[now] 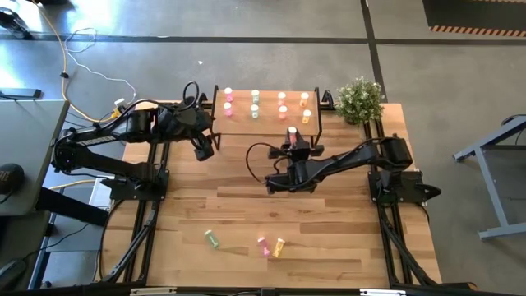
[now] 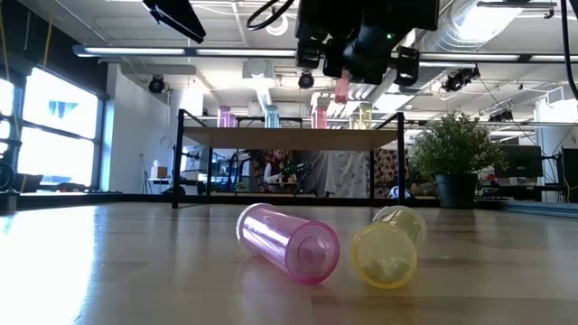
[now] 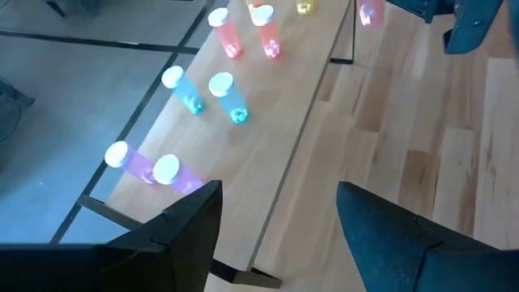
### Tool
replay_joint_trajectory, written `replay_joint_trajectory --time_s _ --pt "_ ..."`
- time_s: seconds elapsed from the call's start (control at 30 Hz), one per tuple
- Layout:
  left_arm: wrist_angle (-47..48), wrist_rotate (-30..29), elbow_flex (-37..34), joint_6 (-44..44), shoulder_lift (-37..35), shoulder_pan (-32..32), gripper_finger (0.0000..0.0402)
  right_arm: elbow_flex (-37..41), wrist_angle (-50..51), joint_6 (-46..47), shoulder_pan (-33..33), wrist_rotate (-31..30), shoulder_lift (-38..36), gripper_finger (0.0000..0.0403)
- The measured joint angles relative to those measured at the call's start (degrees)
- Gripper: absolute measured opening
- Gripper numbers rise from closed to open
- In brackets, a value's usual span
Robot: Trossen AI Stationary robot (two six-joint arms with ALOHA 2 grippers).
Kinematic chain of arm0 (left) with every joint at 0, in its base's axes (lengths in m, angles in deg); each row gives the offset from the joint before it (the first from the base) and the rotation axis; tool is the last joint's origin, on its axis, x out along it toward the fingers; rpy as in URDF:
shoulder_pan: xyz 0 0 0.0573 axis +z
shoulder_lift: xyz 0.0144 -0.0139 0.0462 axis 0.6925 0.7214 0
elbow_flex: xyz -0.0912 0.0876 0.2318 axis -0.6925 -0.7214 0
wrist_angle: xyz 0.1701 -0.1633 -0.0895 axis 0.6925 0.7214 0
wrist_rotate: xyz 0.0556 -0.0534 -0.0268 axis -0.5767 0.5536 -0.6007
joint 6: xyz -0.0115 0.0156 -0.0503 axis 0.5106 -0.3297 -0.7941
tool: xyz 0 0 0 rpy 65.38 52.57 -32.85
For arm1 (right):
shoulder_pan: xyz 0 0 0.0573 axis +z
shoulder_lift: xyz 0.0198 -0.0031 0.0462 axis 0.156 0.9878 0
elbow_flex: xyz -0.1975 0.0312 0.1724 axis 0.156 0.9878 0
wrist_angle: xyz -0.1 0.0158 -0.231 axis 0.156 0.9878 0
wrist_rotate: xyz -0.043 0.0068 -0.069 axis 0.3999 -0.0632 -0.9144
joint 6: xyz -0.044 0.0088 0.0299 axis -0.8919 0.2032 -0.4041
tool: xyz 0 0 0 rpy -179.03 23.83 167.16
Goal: Pick and place medicine bottles onto shelf by color
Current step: Put the orange pill bottle on the shelf aligned with the other orange pill bottles
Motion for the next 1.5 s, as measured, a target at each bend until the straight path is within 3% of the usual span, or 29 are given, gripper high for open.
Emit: replay_joint_trajectory --time_s 0.43,0.73,1.13,1.5 --pt "-0.14 -0.02 0.0 0.46 0.0 0.0 0.0234 0.0 -0.69 -2.28 -3.22 0.33 0.0 0.0103" --pt "-1.02 -0.02 -0.01 0.89 0.0 0.0 0.0234 0.0 -3.09 -9.2 -3.3 6.66 -0.09 0.0103" --pt "-2.16 0.68 -0.02 0.9 0.0 0.0 0.0234 -0.04 -25.96 -35.95 -2.58 16.47 -2.65 0.0103" --pt "-3.26 8.92 -0.02 0.44 0.0 0.0 0.0234 -0.13 -40.53 -49.47 -1.62 22.99 -10.2 0.0103"
